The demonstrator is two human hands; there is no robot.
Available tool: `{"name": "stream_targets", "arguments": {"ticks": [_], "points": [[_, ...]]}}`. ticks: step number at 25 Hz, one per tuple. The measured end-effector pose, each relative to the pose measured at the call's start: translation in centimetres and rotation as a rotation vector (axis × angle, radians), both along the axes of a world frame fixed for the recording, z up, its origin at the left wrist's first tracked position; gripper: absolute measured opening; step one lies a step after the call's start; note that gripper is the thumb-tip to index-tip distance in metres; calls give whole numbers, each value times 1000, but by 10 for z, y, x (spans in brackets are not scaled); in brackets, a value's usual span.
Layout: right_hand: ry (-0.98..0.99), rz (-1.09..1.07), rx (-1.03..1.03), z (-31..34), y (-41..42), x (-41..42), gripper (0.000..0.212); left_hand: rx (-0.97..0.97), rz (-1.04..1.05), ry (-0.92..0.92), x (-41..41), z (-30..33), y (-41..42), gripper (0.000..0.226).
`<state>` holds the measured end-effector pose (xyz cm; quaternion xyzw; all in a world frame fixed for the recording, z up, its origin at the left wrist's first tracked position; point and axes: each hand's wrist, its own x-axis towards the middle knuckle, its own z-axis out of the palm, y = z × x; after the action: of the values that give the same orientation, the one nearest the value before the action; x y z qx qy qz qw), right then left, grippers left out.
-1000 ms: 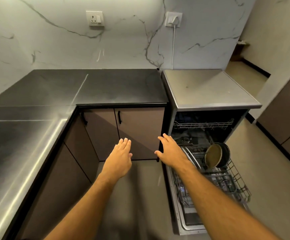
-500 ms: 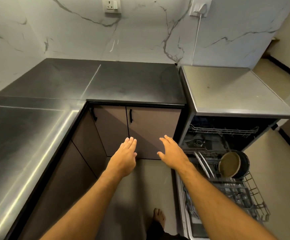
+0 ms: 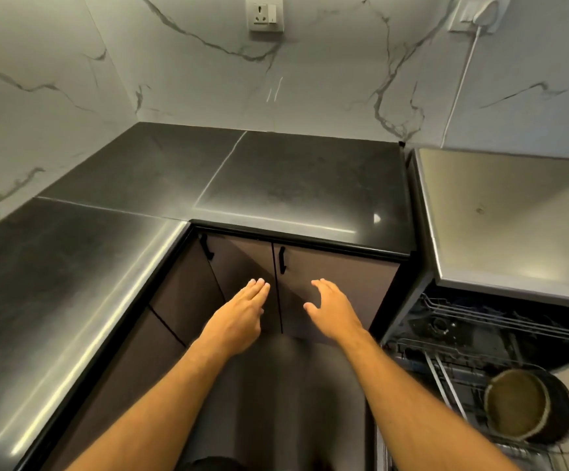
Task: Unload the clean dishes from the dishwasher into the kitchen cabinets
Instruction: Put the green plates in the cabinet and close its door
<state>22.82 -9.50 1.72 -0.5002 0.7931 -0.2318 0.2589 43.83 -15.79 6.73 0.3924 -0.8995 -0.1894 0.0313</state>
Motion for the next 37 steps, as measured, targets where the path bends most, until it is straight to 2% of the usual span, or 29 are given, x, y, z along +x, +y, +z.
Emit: {"name": "stream_targets", "arguments": {"ticks": [6,11,17,20,22,24,28,33,37], "points": [[-90,-27,-10,-18,-64,12,54,49,49,47,-20,-17,-71,58],[-184,-142,60,-44,-123,10,55,144,-54,-24,-31,-50,-132,59],[-366,-305,255,-69,-200,12,77,144,-150,-65,-38,-77,-192,59],[-444,-390,247,-81,-222,13,62,168,-199,-101,-38,-87,-209,59],[-468,-463,230,-88,-225,12,45,176,-214,-102,-37,-92,-214,60],[-442,-502,222,-93,-222,10,38,176,-232,-92,-40,-96,-215,60],[-416,-448,165,-103,-198,13,26,95,-312,-56,-48,-95,-207,61],[-416,-391,234,-103,-153,28,39,-100,-245,23,-48,-80,-172,56],[-389,-312,270,-97,-101,37,37,-136,-300,-116,-63,-61,-131,47]]}}
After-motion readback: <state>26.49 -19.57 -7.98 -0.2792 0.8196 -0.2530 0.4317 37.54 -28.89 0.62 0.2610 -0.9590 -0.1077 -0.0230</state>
